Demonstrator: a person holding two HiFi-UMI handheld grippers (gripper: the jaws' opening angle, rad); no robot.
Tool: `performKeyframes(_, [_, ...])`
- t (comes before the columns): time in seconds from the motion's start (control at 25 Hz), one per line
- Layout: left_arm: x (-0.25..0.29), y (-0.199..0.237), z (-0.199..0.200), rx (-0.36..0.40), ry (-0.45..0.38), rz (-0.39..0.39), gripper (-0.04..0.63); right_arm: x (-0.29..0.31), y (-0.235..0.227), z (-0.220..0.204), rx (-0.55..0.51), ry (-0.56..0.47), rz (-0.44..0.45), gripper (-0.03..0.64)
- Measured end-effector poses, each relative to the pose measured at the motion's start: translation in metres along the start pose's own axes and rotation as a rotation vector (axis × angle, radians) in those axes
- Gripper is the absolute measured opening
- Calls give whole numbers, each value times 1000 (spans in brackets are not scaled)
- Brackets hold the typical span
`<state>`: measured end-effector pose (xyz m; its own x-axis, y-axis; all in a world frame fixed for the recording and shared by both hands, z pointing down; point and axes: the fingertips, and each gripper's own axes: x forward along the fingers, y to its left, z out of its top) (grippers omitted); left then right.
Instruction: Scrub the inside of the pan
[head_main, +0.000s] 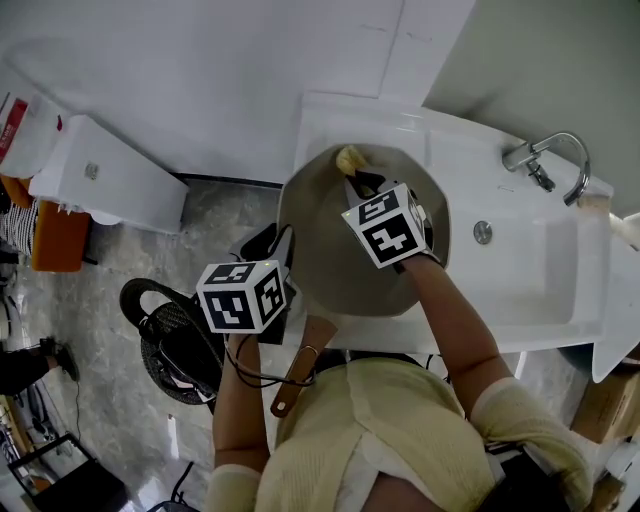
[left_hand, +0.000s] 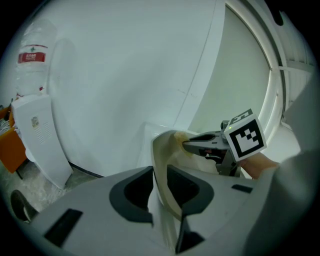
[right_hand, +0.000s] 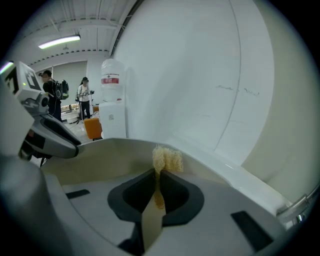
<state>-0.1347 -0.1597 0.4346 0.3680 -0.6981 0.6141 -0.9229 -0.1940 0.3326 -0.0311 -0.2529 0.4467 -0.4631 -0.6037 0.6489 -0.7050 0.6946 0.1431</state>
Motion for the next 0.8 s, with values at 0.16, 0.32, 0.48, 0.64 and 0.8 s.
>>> performKeyframes(0.16, [0,2,1,11,-4,7,117,8,4,-3,-28,19,-4,47])
performKeyframes(0.32, [-1,4,1,6,-11,2,103,15,17,-1,-72,26,27,46])
performKeyframes(0.48, [-2,3,1,31,-5,11,103,19,33,1,-108,31,74,46])
performKeyframes(0.64, [-2,4,0,36,-3,9,103,20,47,3,-145,32,130,46])
performKeyframes(0.8, [-3,4,0,26,-8,2,103,19,63,4,-205,33,197,46])
